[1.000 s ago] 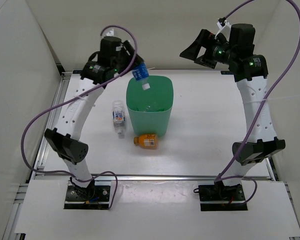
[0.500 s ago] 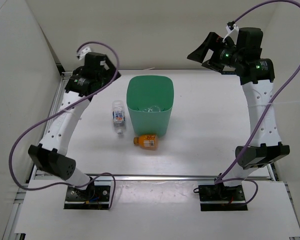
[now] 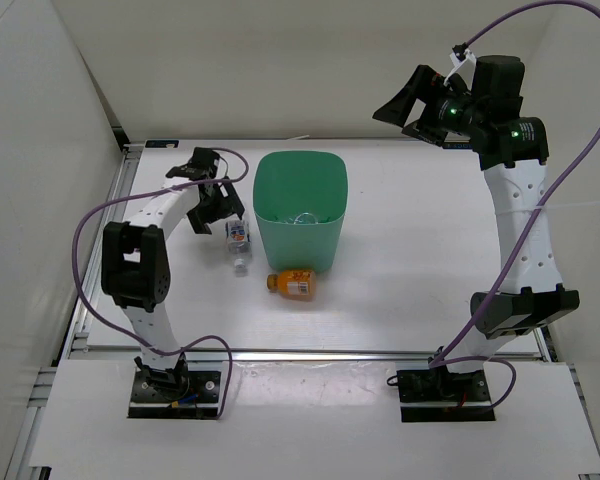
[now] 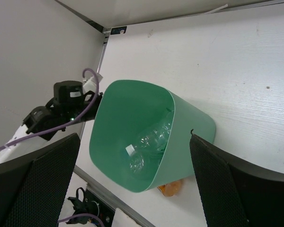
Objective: Put the plastic bottles in the bin
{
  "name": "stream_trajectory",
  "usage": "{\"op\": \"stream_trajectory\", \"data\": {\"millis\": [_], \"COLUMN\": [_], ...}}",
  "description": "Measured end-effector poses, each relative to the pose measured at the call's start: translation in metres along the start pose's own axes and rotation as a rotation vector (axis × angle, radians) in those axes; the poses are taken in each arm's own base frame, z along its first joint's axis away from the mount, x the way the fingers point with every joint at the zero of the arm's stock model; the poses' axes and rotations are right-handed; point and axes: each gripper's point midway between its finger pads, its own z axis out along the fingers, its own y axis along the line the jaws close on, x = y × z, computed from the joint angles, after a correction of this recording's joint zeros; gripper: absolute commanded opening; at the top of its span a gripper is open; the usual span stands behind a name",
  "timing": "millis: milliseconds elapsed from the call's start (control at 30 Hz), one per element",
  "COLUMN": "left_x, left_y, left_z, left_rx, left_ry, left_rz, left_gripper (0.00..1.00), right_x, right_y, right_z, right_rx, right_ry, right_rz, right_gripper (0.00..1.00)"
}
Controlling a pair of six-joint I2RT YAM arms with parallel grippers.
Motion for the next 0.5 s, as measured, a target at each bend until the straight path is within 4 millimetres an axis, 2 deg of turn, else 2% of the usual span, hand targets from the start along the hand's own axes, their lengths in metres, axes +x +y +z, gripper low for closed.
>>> {"op": "stream_trajectory", "data": {"millis": [100, 300, 500], "left_x": [0.01, 0.007, 0.017], "left_y": [0.0, -0.007, -0.013], "left_z": [0.011, 0.021, 0.041], "left_rx": [0.018, 0.077, 0.112], "left_ry": [0.047, 0.056, 0.115], "left_rz": [0.032, 0.056, 0.07], "left_gripper": [1.0, 1.0, 1.0], "right_x": [0.001, 0.002, 0.005], "right_y": [0.0, 0.0, -0.001], "right_z": [0.0, 0.0, -0.001], "right_rx": [-0.002, -0.003, 0.003], "right_ry": [0.003, 0.01, 0.021], "right_rz": [0.001, 0.004, 0.009], "right_gripper": [1.0, 1.0, 1.0]}}
